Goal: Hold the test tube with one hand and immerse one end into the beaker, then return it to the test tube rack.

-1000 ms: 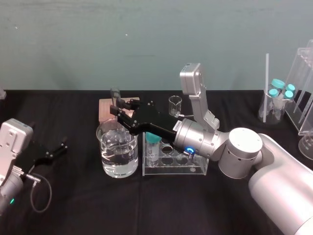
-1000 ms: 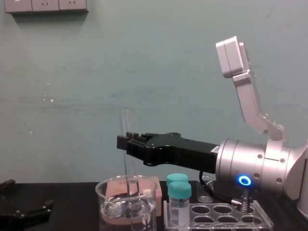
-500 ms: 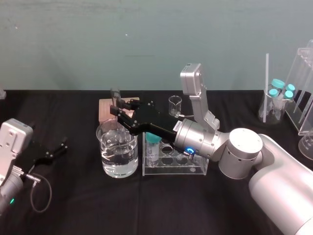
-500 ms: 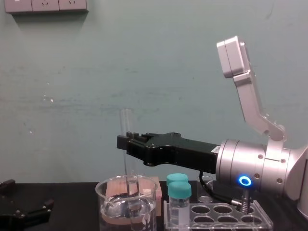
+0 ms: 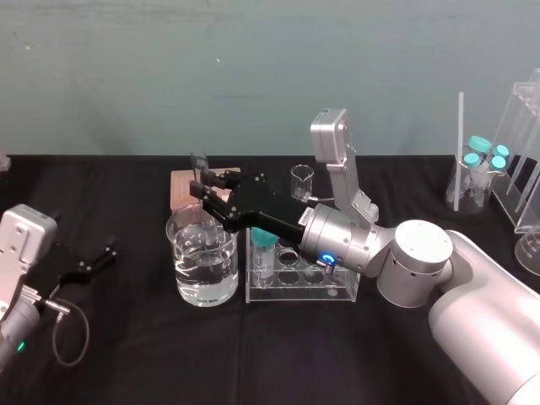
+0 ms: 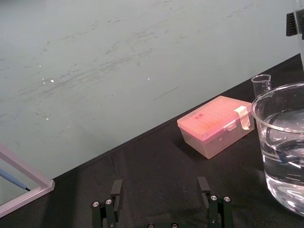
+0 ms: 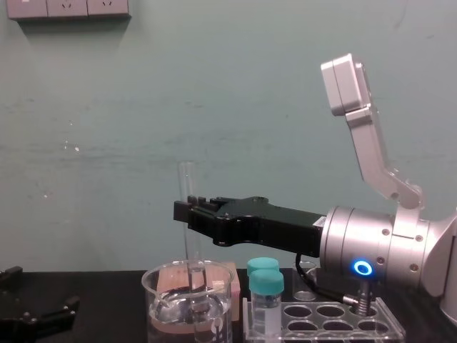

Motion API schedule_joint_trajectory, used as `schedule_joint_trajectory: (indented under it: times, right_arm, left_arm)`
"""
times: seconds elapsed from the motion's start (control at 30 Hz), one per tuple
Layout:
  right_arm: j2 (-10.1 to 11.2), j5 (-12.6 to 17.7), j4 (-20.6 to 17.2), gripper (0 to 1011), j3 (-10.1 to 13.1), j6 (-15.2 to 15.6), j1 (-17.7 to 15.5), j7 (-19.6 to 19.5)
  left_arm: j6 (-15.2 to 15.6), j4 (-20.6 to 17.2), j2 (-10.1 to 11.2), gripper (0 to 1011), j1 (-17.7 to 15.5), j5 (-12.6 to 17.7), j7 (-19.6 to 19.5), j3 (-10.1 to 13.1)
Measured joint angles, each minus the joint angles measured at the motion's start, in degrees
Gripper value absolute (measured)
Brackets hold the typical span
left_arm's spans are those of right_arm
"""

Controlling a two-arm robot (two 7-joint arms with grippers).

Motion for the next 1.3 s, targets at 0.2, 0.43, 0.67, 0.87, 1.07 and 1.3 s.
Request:
schedule_joint_trajectory:
  times: [0.2, 0.43, 0.67, 0.87, 1.07, 1.3]
  right_arm:
    - [-0.06, 0.03, 0.12, 235, 0.03, -0.10, 0.08, 0.04]
    - [-0.06, 0.07, 0.14, 235, 0.06, -0.10, 0.15, 0.11]
    - [-0.14, 0.03, 0.19, 235, 0.00, -0.10, 0.20, 0.11]
    - [-0.16, 0.02, 0.19, 235, -0.01, -0.12, 0.19, 0.09]
    - [-0.12, 0.00, 0.07, 235, 0.00, -0.14, 0.05, 0.06]
    - [0.00, -0.01, -0.35, 235, 0.06, -0.13, -0.16, -0.06]
  left_arm:
    - [0.00, 0.00, 0.00, 1000, 0.00, 0.00, 0.00, 0.00]
    - [0.00, 0.00, 0.00, 1000, 0.00, 0.00, 0.00, 0.00]
    - [0.00, 0.00, 0.00, 1000, 0.00, 0.00, 0.00, 0.00]
    - [0.00, 0.00, 0.00, 1000, 0.00, 0.00, 0.00, 0.00]
    - [0.00, 0.00, 0.00, 1000, 0.00, 0.00, 0.00, 0.00]
    - [0.00, 0.00, 0.00, 1000, 0.00, 0.00, 0.00, 0.00]
